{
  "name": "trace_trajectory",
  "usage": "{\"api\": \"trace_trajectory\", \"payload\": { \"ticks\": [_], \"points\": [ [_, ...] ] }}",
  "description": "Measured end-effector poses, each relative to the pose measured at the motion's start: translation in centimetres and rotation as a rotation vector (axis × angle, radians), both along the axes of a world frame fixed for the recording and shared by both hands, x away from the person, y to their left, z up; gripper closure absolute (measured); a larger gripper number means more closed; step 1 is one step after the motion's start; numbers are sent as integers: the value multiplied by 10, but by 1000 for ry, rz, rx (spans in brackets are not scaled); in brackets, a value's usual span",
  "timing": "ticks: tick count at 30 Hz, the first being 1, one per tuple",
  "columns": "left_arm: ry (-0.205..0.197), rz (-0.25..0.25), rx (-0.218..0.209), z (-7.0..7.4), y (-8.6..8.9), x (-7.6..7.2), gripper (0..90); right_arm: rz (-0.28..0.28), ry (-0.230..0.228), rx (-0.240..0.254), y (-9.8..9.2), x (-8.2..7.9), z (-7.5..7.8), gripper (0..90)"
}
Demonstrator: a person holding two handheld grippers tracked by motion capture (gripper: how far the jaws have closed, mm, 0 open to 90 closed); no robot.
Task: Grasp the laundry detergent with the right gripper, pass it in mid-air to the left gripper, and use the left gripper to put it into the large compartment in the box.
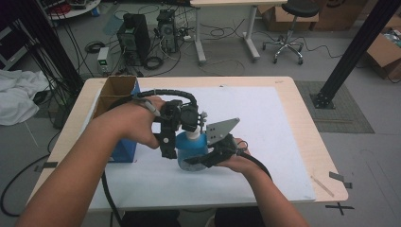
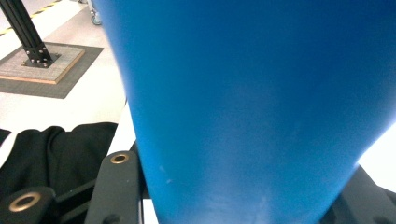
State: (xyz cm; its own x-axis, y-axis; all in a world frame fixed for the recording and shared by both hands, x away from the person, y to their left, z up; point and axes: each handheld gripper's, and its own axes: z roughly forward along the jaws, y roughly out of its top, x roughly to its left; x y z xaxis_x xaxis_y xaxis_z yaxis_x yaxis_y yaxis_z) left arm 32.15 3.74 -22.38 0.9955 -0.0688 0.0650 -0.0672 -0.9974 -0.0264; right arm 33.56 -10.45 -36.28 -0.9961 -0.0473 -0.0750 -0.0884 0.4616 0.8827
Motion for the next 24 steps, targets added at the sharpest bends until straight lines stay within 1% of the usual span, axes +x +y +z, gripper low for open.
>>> {"api": "trace_trajectory", "payload": {
  "ticks": [1, 2, 3, 5, 7, 12, 13, 16, 17, 23, 24],
  "points": [
    [7, 0, -2, -3, -1, 0, 0, 2, 3, -2, 2, 0, -1, 472],
    [7, 0, -2, -3, -1, 0, 0, 3, 2, 0, 4, 0, -2, 472],
    [15, 0, -9, -7, -2, 0, 1, 5, 5, -1, 5, -1, -3, 472],
    [17, -2, -10, -9, -2, 0, 0, 7, 2, -1, 7, -1, -4, 472],
    [21, 1, -22, -12, -2, 0, 1, 14, 0, 7, 12, -2, -6, 472],
    [28, -2, -25, -19, 0, -1, 1, 19, 1, 9, 18, -3, -7, 472],
    [28, 0, -27, -20, 1, -1, 0, 25, -6, 11, 21, -3, -7, 472],
    [29, 4, -27, -21, 3, -1, 0, 25, -5, 7, 23, -3, -7, 472],
    [28, 9, -29, -22, 3, -1, 1, 26, 5, 3, 26, -4, -8, 472],
    [25, 6, -27, -24, 4, -2, 1, 9, 31, -13, 31, -7, -8, 471],
    [24, 6, -29, -25, 4, -3, 1, 17, 16, -6, 33, -6, -9, 471]
  ]
}}
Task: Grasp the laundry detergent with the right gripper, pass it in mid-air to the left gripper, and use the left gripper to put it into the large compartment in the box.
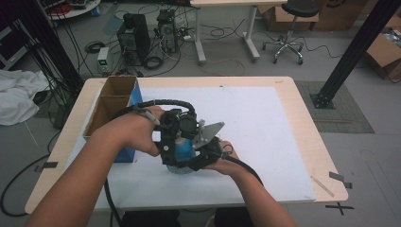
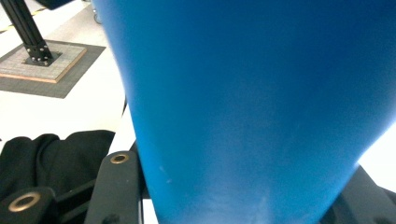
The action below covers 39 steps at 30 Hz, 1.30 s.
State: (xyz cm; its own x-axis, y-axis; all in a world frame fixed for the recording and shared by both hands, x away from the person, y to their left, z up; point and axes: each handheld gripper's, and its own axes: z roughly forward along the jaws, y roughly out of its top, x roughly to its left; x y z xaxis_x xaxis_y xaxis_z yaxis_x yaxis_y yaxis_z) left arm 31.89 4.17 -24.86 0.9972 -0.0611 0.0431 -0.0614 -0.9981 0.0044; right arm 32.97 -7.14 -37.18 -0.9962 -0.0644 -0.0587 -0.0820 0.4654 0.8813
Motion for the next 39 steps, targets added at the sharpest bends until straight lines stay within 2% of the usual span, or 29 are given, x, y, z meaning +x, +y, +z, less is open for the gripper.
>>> {"api": "trace_trajectory", "payload": {
  "ticks": [5, 8, 9, 10, 11, 15, 18, 23, 25, 27, 39],
  "points": [
    [-4, -3, 4, -2, -1, -1, 1, 7, -30, -13, 5, 0, -2, 471],
    [-5, -1, 6, -3, -1, -1, 3, 7, -14, -18, 7, -2, -3, 471],
    [-2, -1, 10, -4, -1, -1, 3, 10, -34, -6, 9, 0, -3, 471],
    [-2, -1, 10, -4, -1, -1, 3, 10, -34, -6, 9, 0, -3, 471],
    [-5, -1, 9, -5, 0, -2, 4, 5, -6, -3, 9, -2, -3, 470],
    [-7, 1, 10, -7, 1, -2, 19, 6, -29, -6, 10, 1, -3, 470],
    [-12, 1, 17, -8, 2, -1, 34, 4, -7, 0, 10, -1, -3, 470],
    [-13, 3, 22, -9, 3, -1, 71, 3, -5, 3, 11, -1, -3, 470],
    [-14, 3, 23, -10, 3, -1, 84, 4, -18, -2, 11, 0, -3, 469],
    [-19, 4, 24, -10, 3, -1, 92, 2, -5, -1, 11, -1, -3, 469],
    [-30, 2, 36, -9, 3, -2, 153, -1, -13, 5, 12, -1, -3, 470]
  ]
}}
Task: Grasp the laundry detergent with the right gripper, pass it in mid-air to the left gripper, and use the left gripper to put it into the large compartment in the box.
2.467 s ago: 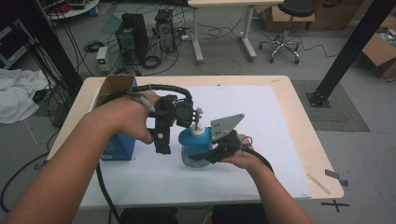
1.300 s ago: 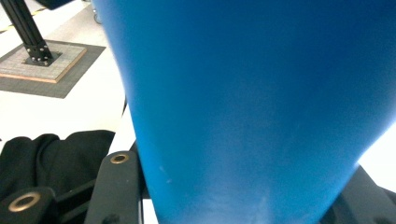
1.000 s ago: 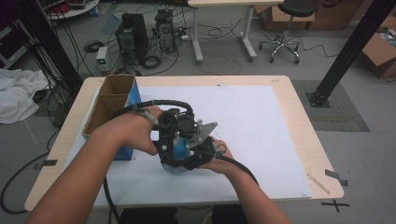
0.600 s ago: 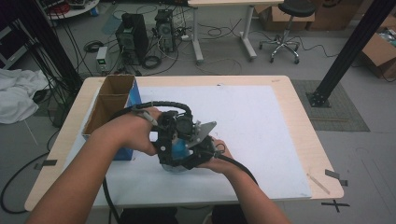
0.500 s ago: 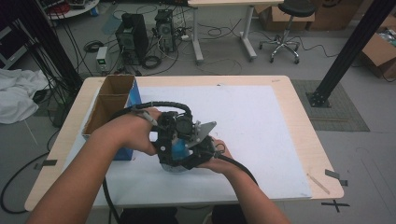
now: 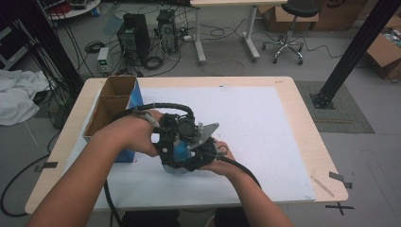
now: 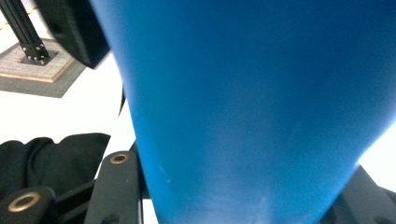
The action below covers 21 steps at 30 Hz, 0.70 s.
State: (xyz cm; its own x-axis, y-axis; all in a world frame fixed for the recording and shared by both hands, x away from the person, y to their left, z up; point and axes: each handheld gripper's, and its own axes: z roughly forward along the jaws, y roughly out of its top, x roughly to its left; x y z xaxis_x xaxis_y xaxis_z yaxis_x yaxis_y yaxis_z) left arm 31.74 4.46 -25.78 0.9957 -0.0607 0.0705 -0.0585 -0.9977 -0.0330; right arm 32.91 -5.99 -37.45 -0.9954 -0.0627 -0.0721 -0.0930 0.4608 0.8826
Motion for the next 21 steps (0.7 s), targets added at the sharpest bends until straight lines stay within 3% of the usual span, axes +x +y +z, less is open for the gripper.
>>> {"api": "trace_trajectory", "payload": {
  "ticks": [21],
  "points": [
    [-26, -11, 12, 3, 1, 0, 261, -13, 4, 6, -1, 3, 0, 470]
  ]
}}
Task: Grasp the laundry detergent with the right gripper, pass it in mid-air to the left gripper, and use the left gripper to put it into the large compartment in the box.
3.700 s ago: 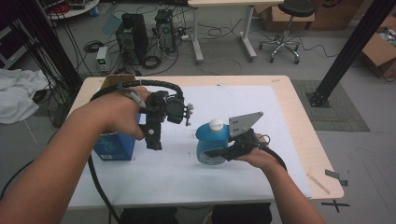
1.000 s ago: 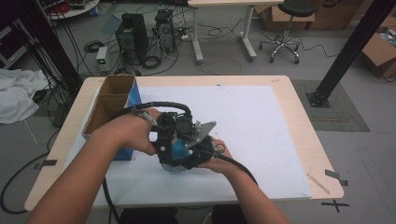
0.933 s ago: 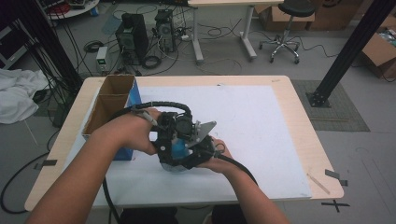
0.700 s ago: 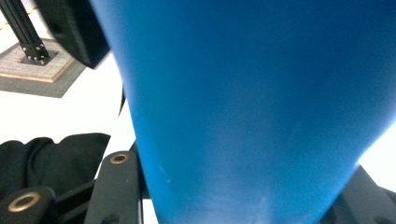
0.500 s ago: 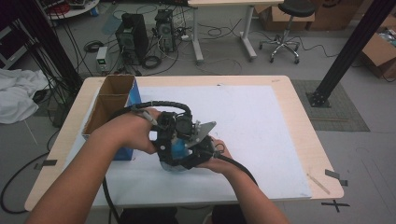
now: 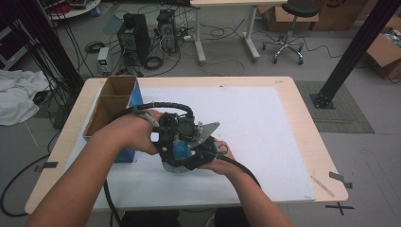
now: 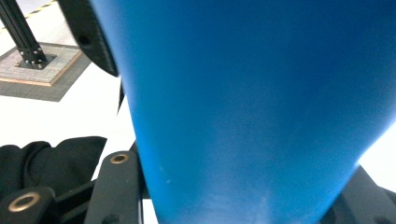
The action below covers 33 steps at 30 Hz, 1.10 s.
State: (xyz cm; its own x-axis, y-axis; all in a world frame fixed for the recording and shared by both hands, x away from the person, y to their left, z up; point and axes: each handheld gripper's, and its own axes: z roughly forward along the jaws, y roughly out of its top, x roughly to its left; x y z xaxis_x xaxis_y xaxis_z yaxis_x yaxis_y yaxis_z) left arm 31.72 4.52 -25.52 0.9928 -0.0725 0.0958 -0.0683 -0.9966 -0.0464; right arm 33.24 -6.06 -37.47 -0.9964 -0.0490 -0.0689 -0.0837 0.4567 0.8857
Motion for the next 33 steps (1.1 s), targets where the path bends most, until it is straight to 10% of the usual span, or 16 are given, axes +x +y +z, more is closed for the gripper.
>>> {"api": "trace_trajectory", "payload": {
  "ticks": [33],
  "points": [
    [-21, 51, 36, 0, -3, -1, 384, -5, -9, 14, 4, 0, 0, 439]
  ]
}}
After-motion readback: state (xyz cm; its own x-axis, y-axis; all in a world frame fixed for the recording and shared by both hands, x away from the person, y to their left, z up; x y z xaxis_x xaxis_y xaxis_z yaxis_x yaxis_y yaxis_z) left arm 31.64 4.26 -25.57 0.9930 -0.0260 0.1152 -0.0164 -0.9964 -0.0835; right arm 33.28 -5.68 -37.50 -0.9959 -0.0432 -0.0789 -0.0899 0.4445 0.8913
